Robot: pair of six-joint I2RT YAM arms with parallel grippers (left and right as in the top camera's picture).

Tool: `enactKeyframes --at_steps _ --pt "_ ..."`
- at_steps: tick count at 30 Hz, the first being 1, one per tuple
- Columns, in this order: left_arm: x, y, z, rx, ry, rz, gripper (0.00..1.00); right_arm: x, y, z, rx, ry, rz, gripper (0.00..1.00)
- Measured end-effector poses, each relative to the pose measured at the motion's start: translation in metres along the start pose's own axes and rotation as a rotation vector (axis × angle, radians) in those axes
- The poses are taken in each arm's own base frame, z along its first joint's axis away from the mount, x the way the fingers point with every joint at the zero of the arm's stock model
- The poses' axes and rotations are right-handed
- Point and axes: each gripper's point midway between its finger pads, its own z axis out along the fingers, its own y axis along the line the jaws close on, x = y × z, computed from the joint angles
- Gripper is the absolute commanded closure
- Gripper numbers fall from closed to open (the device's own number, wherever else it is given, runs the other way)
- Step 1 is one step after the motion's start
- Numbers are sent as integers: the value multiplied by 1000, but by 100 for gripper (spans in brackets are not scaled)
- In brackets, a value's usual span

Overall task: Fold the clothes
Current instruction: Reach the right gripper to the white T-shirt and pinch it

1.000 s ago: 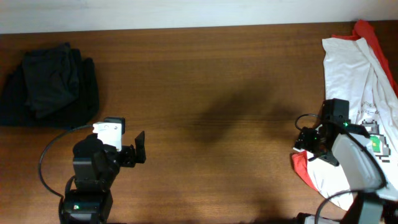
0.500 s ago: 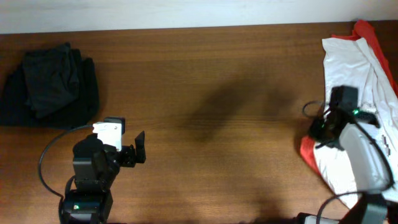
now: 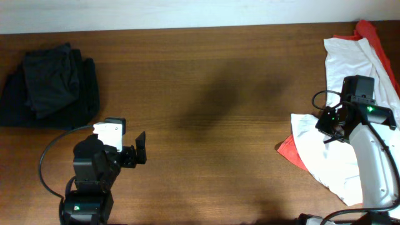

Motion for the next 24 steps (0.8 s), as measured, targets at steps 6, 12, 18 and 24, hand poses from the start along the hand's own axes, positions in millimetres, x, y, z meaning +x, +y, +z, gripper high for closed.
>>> enactKeyframes --at_steps 6,12,18,24 --pt "0 0 0 0 0 0 1 -1 -1 3 7 -3 -1 30" --pt "3 0 0 0 14 -1 1 -17 2 38 13 -35 23 37" --pt "6 0 0 0 24 -2 1 -11 -26 79 92 60 101 59" --pt "7 0 2 0 32 -3 1 0 -30 106 88 134 148 96"
